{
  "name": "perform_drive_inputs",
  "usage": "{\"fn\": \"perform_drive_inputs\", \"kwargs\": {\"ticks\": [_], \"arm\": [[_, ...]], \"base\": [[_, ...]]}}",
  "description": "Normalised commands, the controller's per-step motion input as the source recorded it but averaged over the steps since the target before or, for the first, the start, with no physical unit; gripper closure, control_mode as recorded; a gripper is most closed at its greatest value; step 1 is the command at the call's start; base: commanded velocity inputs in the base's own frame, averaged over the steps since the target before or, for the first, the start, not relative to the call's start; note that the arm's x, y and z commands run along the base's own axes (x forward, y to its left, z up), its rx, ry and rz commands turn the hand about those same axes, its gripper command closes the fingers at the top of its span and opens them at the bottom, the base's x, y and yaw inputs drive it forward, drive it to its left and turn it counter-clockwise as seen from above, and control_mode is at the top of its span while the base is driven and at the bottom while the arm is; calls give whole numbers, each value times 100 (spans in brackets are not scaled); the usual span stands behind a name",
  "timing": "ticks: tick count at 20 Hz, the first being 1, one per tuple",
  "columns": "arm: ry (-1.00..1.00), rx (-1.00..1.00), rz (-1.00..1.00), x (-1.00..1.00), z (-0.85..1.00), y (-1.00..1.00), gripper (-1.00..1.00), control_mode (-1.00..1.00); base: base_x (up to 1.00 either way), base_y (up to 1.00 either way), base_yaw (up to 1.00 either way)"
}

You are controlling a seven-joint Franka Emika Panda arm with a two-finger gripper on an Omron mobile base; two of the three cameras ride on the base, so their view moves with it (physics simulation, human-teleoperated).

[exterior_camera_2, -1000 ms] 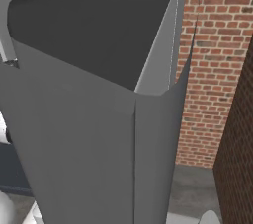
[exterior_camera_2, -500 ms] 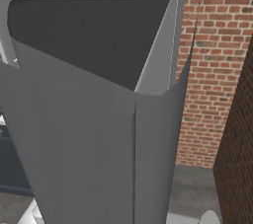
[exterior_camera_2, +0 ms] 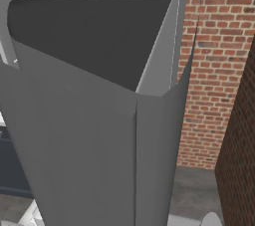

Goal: Grab a lemon wedge from the fridge and one ice cube from the ice bowl, and put them in the glass of lemonade.

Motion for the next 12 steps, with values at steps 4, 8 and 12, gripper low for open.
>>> {"fn": "perform_drive_inputs", "kwargs": {"ticks": [4, 8, 12], "arm": [[0, 0, 0, -8, 0, 0, 100, -100], [0, 0, 0, -25, 0, 0, 100, -100], [0, 0, 0, -31, 0, 0, 100, -100]], "base": [[0, 0, 0], [0, 0, 0], [0, 0, 0]]}}
